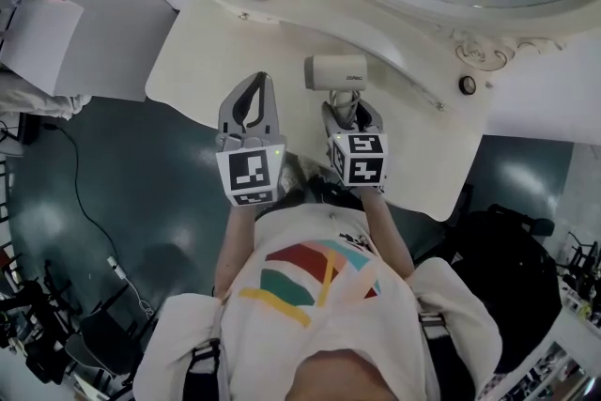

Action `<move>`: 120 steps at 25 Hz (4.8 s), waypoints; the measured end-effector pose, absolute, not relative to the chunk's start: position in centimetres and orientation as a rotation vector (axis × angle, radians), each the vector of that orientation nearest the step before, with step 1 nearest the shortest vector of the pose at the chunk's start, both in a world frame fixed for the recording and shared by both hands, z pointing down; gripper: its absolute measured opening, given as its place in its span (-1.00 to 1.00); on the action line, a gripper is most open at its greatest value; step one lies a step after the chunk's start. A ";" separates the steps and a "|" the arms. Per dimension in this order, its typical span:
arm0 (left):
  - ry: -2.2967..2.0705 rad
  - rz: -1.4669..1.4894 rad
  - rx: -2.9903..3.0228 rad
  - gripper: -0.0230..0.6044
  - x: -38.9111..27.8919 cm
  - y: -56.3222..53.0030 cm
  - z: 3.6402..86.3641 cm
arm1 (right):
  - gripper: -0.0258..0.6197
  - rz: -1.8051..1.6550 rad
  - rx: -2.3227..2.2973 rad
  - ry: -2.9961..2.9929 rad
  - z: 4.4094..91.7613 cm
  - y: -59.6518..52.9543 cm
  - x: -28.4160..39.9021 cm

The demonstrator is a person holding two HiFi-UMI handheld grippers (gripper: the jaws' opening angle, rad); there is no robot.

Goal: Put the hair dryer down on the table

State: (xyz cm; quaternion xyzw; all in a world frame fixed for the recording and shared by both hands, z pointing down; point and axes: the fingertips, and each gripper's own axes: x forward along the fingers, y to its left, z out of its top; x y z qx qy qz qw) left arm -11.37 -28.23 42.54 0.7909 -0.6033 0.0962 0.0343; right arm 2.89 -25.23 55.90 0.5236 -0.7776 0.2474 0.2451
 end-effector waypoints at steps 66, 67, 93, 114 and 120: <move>-1.756 0.428 2.439 -0.91 -8.9 -28.5 45.5 | -0.06 1.254 1.336 -1.818 65.4 -24.5 6.7; -1.754 0.430 2.441 -0.91 -8.8 -28.4 45.5 | -0.06 1.253 1.335 -1.819 65.4 -24.5 6.7; -1.816 0.311 2.443 -0.91 -9.7 -27.3 42.4 | -0.05 0.983 1.602 -1.883 58.5 -27.0 8.7; -1.854 0.047 2.507 -0.91 -10.4 -25.5 33.4 | -0.65 0.198 1.797 -2.461 33.2 -27.7 3.8; -1.890 -0.028 2.561 -0.91 -10.4 -24.5 30.2 | -0.85 -0.012 1.837 -2.542 29.3 -26.0 2.5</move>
